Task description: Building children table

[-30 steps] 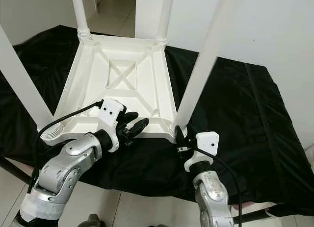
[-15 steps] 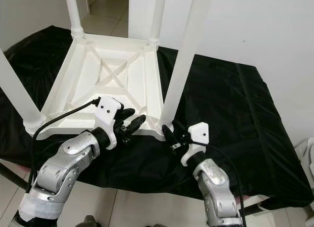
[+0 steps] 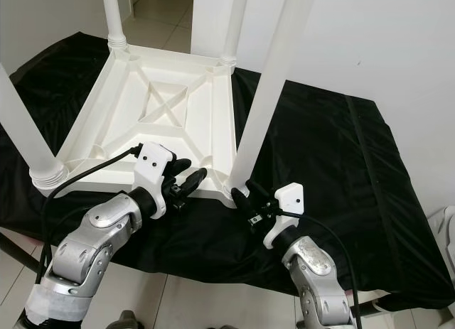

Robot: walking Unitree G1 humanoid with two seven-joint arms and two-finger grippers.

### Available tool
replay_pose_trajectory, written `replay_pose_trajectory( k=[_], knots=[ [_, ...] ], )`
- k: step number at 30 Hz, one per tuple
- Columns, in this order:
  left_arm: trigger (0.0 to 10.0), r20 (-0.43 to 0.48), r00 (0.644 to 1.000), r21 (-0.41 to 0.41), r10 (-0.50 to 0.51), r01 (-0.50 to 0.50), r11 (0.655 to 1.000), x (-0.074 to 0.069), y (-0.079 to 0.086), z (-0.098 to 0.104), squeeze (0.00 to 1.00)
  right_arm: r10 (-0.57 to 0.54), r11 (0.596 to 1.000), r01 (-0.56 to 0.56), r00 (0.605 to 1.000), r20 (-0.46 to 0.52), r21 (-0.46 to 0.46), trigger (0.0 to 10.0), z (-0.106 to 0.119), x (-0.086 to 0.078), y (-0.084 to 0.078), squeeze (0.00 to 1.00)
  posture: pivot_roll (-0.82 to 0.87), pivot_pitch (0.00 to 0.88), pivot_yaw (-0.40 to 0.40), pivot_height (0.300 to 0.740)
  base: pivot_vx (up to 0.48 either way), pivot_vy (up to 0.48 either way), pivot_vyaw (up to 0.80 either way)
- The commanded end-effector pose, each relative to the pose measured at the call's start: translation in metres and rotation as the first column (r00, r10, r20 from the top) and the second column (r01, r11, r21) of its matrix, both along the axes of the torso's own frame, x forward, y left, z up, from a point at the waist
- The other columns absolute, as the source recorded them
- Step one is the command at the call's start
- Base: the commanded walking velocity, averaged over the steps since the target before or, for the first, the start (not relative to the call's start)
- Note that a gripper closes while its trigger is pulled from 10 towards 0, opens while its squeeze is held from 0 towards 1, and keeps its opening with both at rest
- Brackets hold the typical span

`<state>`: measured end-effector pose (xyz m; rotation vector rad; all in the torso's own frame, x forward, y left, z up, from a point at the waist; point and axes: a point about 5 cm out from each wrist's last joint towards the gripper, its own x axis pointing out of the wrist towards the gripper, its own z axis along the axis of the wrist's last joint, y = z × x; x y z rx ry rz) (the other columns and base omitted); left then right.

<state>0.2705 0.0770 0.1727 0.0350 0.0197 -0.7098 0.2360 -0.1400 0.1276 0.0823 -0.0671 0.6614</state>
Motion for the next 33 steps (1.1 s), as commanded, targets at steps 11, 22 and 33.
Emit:
replay_pose_trajectory(
  k=[11, 22, 33],
  knots=[
    [10.0, 0.018, 0.999, 0.003, 0.045, -0.045, 0.999, -0.001, 0.000, -0.001, 0.00, 0.097, 0.995, -0.097, 0.995, -0.018, -0.017, 10.0, -0.002, -0.009, 0.003, 0.00, 0.19, 0.031, -0.134, 0.740, 0.000, 0.000, 0.00],
    [10.0, 0.043, 0.999, 0.060, 0.015, -0.018, 0.998, -0.001, 0.002, -0.006, 0.00, 0.014, 0.999, -0.013, 1.000, 0.025, -0.030, 10.0, 0.001, 0.041, -0.005, 0.00, 0.17, 0.051, -0.118, 0.740, 0.000, 0.000, 0.00],
    [10.0, 0.023, 1.000, 0.078, 0.007, -0.008, 0.997, -0.007, 0.008, -0.009, 0.00, -0.175, 0.984, 0.176, 0.984, 0.044, -0.021, 10.0, 0.003, 0.058, -0.035, 0.00, 0.18, 0.088, -0.118, 0.740, 0.000, 0.000, 0.00]
  ],
)
